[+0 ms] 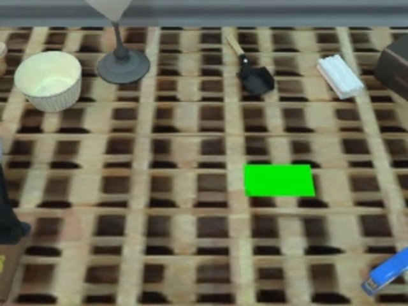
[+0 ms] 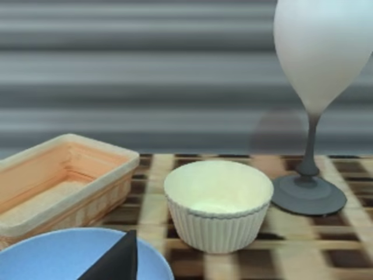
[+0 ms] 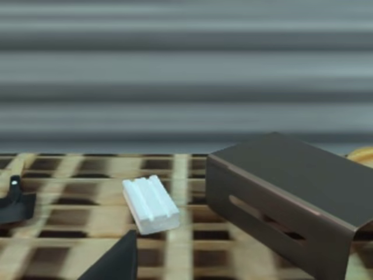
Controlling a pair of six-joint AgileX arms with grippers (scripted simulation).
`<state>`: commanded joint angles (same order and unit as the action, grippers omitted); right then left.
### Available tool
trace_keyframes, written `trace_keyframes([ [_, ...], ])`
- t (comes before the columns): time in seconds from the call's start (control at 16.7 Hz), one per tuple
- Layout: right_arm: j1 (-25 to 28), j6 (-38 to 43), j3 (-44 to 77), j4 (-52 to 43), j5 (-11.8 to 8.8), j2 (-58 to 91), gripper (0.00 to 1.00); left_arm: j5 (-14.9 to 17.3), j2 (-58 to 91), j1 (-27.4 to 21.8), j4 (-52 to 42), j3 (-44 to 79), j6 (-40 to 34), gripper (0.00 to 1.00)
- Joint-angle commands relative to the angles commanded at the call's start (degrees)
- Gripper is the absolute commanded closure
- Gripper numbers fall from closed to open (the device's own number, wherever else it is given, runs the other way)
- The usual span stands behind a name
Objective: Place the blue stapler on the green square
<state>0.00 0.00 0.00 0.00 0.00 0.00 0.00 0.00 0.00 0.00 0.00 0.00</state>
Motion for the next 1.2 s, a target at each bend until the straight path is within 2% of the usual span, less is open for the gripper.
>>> trace_keyframes([
  [0.24, 0.66, 1.94, 1.74, -1.87, -0.12, 1.95, 0.00, 0.00, 0.00, 0.00, 0.00, 0.00, 0.00, 0.00],
  [0.42, 2.66, 9.24, 7.61, -8.35, -0.27, 9.29, 0.00, 0.00, 0.00, 0.00, 0.00, 0.00, 0.00, 0.00],
  [0.96, 11.87, 48.68, 34.32, -40.48, -0.35, 53.66, 0.00, 0.00, 0.00, 0.00, 0.00, 0.00, 0.00, 0.00],
  [1.2, 15.59, 63.39, 44.97, -52.94, -0.54, 69.67, 0.00, 0.00, 0.00, 0.00, 0.00, 0.00, 0.00, 0.00],
])
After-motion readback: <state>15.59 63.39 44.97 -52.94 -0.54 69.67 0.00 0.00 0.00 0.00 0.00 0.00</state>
